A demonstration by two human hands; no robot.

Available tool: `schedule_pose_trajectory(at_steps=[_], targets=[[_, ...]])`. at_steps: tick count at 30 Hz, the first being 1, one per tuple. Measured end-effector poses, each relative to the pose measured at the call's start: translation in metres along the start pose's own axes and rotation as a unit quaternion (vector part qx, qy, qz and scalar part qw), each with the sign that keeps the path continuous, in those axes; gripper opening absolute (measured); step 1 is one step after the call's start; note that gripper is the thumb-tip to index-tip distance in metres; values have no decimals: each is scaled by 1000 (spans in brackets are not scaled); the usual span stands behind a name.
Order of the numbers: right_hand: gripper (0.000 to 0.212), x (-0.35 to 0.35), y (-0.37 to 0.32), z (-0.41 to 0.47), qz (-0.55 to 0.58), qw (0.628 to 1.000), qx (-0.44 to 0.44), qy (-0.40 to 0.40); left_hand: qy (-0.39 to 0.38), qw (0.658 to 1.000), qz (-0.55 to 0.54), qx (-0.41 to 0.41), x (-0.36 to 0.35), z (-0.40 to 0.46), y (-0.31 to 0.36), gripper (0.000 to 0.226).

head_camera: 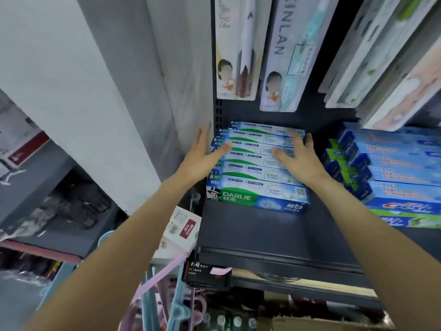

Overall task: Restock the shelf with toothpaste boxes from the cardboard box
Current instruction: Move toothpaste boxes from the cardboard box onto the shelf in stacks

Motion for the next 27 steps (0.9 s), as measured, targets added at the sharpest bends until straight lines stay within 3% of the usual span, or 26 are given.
schedule_pose_trajectory(at_steps=[4, 11, 21, 27], targets=[[63, -7, -5, 11, -12, 1000, 12, -13, -61, 998, -24, 12, -19, 22, 10, 93], [51, -6, -8, 27, 0, 1000, 20, -24, -30, 996, -90, -1, -25, 29, 10, 74], [49, -3, -13, 21, 28, 999, 20, -39, -67, 992, -106, 28, -26, 40, 12, 89], [58, 20, -20, -63, 72, 995, 57, 49, -6, 975, -218, 37, -6, -10, -8, 78]])
Point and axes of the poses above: each hand's wrist, its own z-axis towards the middle knuckle, its own x-axis out of the back of the hand, y = z × x, the point moved 5 cm from there along z, towards the middle knuckle, and after that the axes turned 11 degrees about x, right-handed, at the moved point
